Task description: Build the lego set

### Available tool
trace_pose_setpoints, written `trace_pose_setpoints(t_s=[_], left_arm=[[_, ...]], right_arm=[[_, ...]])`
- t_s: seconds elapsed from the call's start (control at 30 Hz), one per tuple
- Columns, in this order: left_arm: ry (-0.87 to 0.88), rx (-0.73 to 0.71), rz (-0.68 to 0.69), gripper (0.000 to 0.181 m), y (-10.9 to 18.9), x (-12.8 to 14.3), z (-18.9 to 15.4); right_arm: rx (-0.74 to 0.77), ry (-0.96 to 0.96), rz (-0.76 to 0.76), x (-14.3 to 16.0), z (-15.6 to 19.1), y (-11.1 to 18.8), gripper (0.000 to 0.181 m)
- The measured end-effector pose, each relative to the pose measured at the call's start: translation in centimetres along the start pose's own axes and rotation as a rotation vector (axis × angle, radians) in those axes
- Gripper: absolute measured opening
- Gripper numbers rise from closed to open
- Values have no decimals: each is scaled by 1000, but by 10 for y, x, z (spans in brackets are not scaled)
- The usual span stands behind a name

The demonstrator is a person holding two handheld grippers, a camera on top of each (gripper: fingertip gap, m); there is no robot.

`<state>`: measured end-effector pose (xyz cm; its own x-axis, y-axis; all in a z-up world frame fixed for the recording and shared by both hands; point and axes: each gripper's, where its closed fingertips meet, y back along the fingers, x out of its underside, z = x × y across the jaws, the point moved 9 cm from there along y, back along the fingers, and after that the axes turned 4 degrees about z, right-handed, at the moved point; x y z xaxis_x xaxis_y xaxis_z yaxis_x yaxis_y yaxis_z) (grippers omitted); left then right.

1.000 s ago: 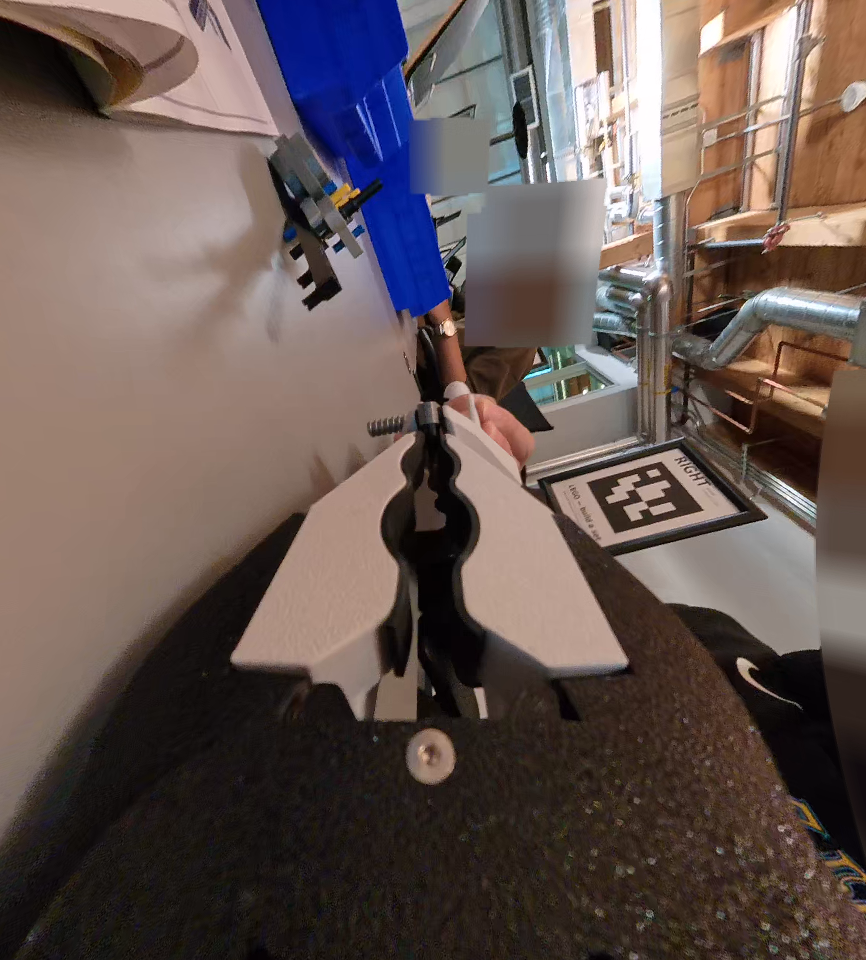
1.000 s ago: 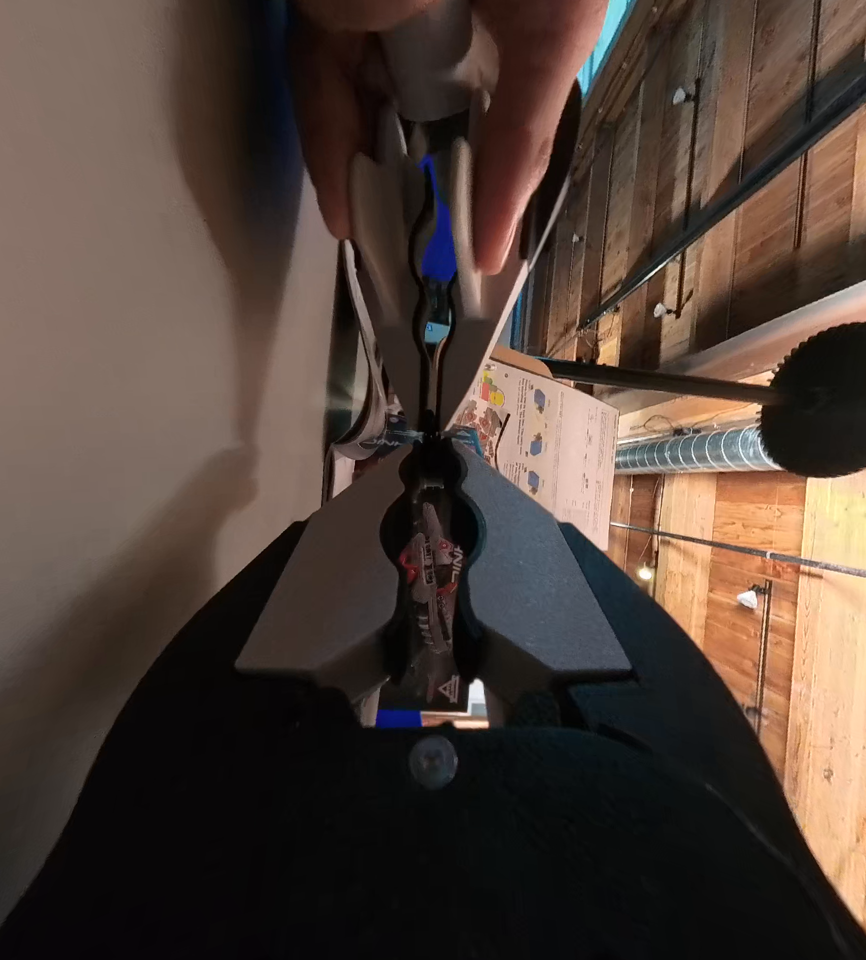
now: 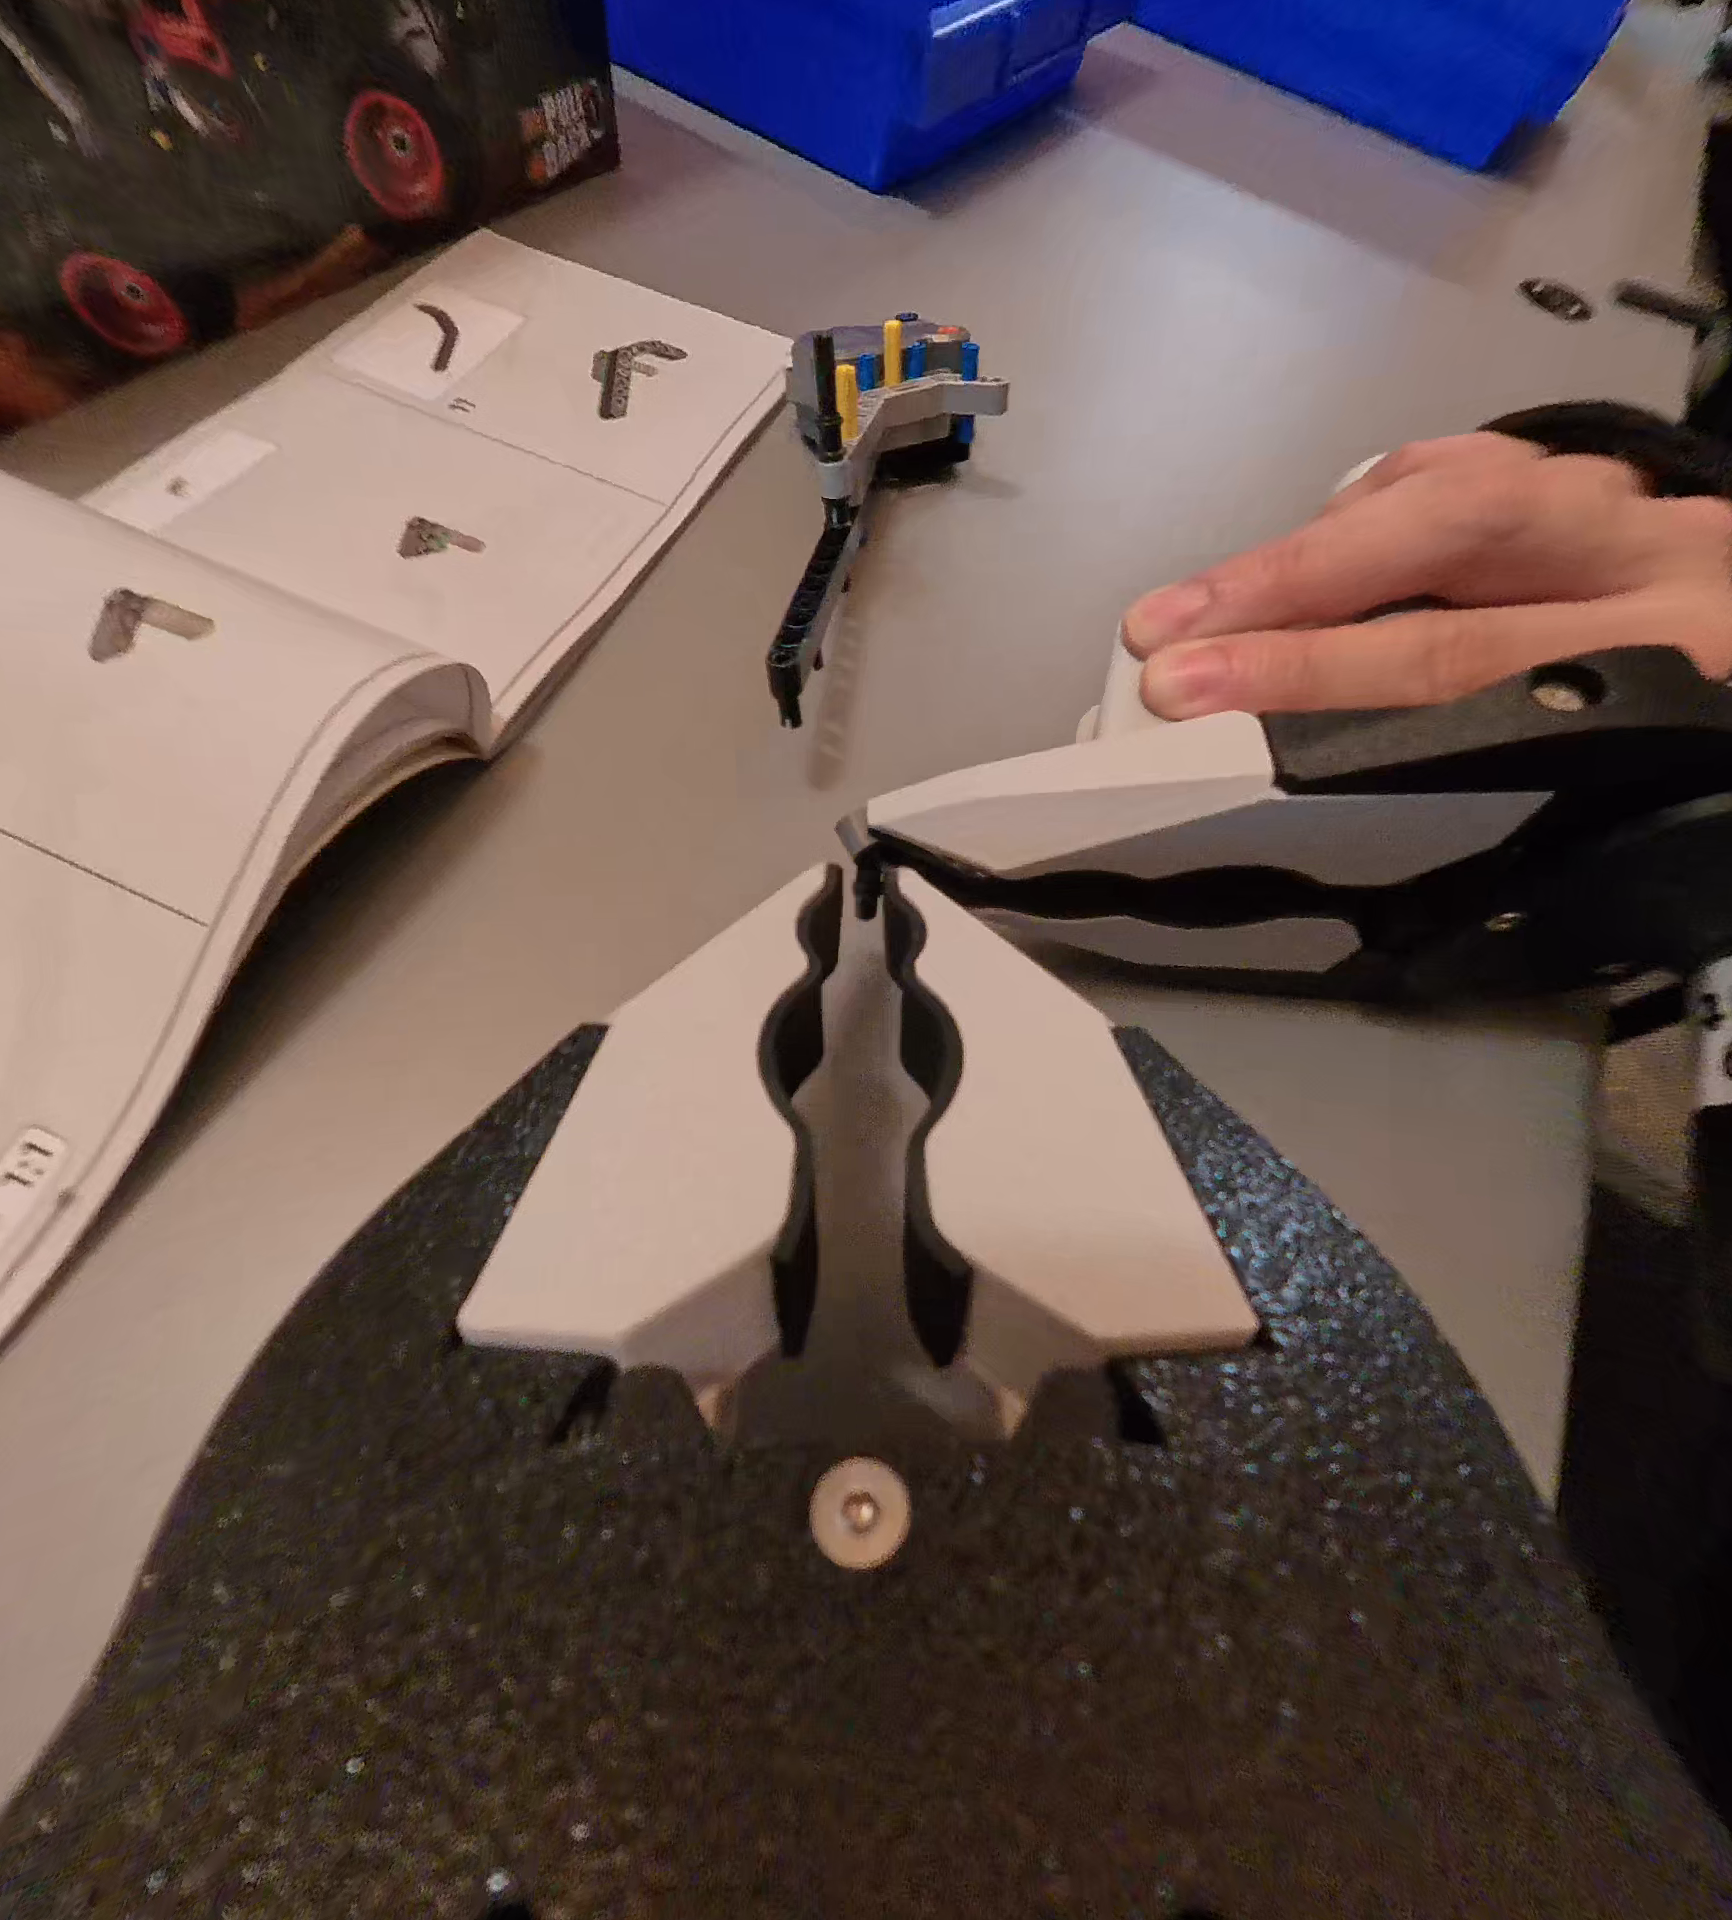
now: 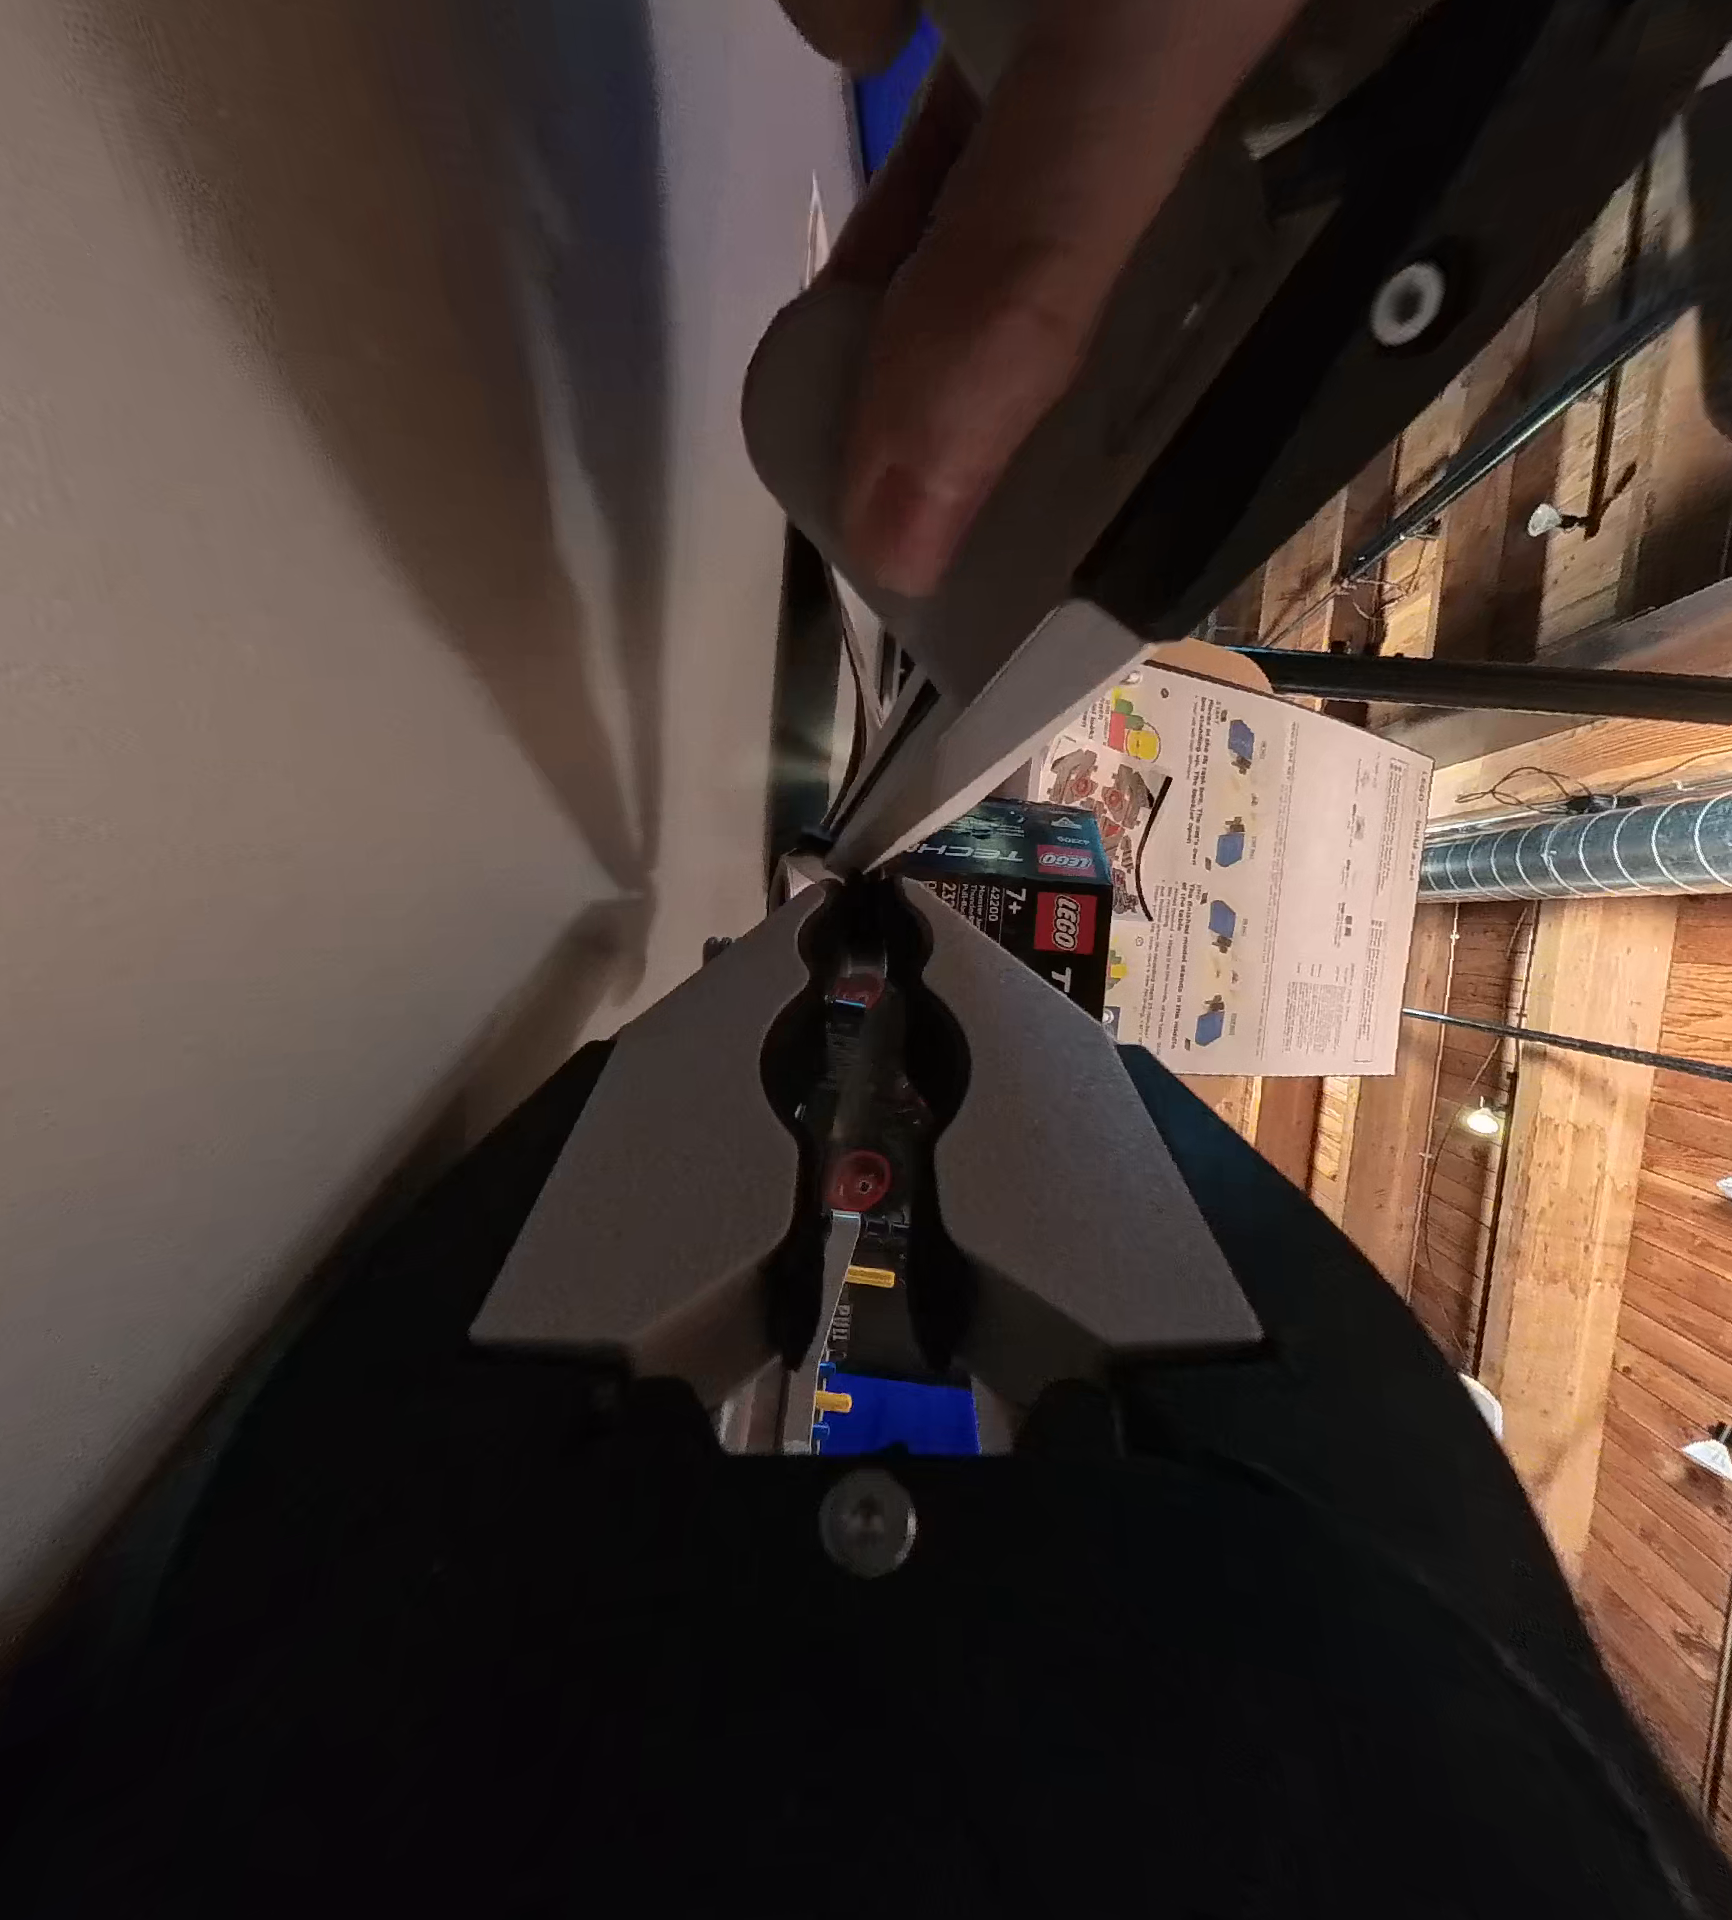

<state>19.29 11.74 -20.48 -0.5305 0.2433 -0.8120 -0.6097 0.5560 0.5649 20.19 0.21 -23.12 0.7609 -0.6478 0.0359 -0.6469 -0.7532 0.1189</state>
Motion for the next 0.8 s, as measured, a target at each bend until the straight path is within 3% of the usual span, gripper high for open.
trace_pose_setpoints(t_s=[0.27, 0.5, 0.67, 0.8], left_arm=[[-238, -137, 13, 16, 2, 4, -13], [-118, 94, 43, 22, 23, 15, 3], [-162, -13, 109, 23, 46, 35, 28], [-210, 71, 114, 25, 39, 32, 19]], right_arm=[[-21, -74, 42, 6, -1, -3, 6], [-26, -99, 83, 11, -1, -5, 5], [-31, -100, 85, 11, -1, -5, 5], [-46, -107, 72, 10, 0, -7, 5]])
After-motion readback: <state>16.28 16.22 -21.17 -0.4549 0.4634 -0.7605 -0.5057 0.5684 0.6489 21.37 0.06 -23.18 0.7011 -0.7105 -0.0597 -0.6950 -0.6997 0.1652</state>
